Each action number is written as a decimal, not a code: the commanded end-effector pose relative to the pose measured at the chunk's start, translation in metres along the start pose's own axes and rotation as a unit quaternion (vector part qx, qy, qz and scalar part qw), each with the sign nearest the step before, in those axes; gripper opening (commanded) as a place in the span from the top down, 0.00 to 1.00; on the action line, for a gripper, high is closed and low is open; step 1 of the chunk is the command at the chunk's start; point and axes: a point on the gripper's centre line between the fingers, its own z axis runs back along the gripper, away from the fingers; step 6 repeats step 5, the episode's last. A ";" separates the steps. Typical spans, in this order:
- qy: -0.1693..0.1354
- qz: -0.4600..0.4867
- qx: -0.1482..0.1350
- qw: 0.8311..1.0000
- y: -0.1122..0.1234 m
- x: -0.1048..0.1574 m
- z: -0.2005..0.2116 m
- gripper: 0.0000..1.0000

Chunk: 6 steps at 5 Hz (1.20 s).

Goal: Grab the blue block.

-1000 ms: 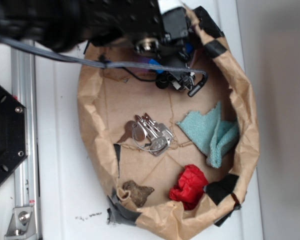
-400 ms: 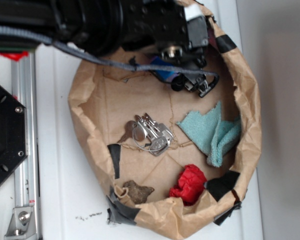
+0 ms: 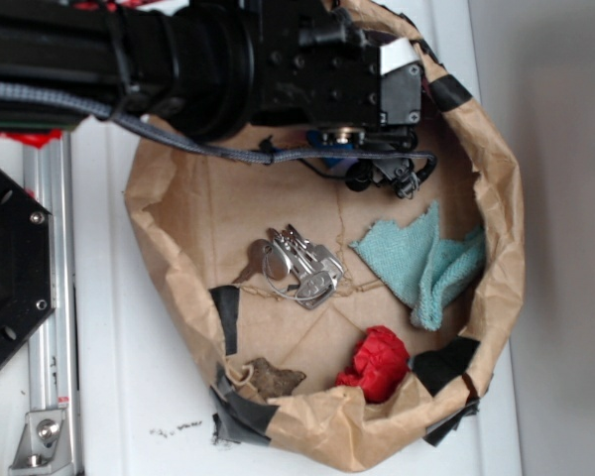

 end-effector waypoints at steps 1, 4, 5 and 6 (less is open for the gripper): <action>0.007 -0.072 -0.053 0.996 0.005 0.008 0.063 1.00; 0.032 -0.279 -0.087 0.956 -0.017 0.004 0.169 1.00; 0.031 -0.279 -0.059 0.958 -0.022 0.000 0.160 0.90; 0.031 -0.279 -0.059 0.958 -0.022 0.000 0.160 0.90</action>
